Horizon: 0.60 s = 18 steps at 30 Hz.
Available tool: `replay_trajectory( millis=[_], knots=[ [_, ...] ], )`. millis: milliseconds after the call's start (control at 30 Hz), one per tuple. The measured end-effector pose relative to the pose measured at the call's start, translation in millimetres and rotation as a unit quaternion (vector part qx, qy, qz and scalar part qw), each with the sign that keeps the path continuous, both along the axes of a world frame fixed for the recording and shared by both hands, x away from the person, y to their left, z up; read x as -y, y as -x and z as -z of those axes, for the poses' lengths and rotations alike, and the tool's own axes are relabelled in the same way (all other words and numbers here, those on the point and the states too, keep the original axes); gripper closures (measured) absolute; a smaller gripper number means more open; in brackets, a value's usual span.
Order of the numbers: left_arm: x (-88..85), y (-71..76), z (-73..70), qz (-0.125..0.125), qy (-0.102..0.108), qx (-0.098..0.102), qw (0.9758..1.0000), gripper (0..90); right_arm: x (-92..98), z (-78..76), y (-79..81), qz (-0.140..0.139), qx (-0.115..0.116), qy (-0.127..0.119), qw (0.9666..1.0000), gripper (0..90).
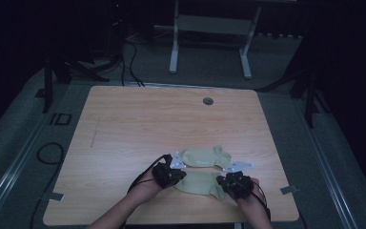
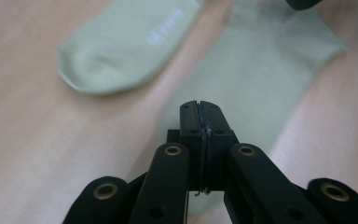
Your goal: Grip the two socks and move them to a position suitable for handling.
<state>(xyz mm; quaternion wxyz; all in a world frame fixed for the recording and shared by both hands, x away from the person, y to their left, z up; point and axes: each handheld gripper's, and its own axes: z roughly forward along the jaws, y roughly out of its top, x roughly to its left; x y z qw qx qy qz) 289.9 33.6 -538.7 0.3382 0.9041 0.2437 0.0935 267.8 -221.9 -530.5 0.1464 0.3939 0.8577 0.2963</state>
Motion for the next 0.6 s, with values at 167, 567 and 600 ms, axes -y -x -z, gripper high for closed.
replay_trajectory(
  millis=[167, 567, 600],
  knots=[
    [1.2, 6.7, 16.3, 0.003, -0.012, -0.017, 0.9998, 88.3, 2.8, 13.2, 12.2, -0.002, -0.022, 0.004, 0.9997, 86.3],
    [0.3, 15.1, 22.8, -0.024, 0.029, -0.028, 0.9989, 88.3, 16.6, 18.3, 3.7, -0.018, -0.036, -0.002, 0.9992, 86.4],
    [1.5, 16.0, 22.6, -0.025, 0.027, -0.027, 0.999, 88.2, 17.3, 18.2, 3.4, -0.018, -0.036, -0.001, 0.9992, 86.4]
  ],
)
